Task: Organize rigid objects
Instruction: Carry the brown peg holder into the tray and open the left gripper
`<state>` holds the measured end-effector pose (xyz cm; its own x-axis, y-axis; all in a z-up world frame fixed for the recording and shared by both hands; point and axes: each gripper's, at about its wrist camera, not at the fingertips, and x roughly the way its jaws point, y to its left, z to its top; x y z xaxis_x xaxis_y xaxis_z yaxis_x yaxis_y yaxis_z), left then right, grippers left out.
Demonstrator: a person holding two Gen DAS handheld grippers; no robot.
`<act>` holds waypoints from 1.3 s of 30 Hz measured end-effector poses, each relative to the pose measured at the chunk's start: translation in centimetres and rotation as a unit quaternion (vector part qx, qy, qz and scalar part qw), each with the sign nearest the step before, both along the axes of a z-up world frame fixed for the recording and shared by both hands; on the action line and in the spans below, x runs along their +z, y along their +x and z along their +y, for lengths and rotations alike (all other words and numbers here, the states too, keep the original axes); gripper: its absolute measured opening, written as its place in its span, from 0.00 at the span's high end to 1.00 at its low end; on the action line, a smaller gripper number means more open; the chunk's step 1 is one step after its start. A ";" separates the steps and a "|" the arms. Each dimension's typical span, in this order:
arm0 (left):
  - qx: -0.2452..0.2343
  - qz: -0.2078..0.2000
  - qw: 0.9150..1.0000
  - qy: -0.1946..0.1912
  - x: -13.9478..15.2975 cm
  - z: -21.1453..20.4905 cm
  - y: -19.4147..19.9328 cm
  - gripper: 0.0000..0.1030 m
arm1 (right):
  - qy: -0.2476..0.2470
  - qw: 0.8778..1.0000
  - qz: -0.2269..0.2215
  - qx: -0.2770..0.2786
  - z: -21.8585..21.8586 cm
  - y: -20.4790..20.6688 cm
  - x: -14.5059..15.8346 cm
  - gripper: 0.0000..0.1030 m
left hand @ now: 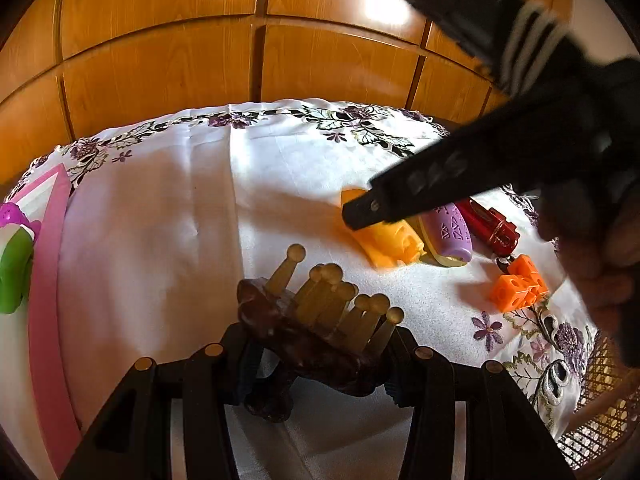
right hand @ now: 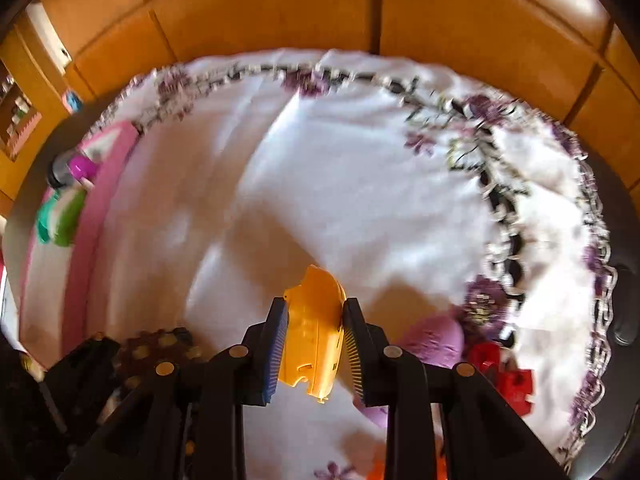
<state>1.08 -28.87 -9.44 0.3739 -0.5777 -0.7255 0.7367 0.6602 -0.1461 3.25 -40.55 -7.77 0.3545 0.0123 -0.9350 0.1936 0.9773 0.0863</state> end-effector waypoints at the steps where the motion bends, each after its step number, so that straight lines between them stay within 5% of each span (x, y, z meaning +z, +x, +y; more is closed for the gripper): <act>1: 0.000 0.000 1.000 0.000 0.0 0.0 0.0 0.52 | 0.015 1.000 0.015 0.003 -0.1 0.2 -1.0 0.75; 9: 0.001 -0.003 1.000 0.001 -0.1 -0.2 0.0 0.52 | 0.052 0.998 -0.021 -0.005 -0.9 -0.8 -1.6 0.74; 27: 0.004 -0.008 1.000 0.005 0.0 -0.1 -0.2 0.52 | -0.053 0.997 -0.033 0.047 1.6 0.1 -1.7 0.74; 39: 0.041 0.016 0.999 0.005 1.2 1.7 0.1 0.56 | -0.059 0.996 -0.041 0.057 1.6 0.1 -1.9 0.73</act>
<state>1.16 -27.12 -8.24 0.3957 -0.5398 -0.7430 0.6758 0.7189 -0.1624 3.40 -38.98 -9.64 0.4316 -0.0516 -0.9006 0.0783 0.9967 -0.0196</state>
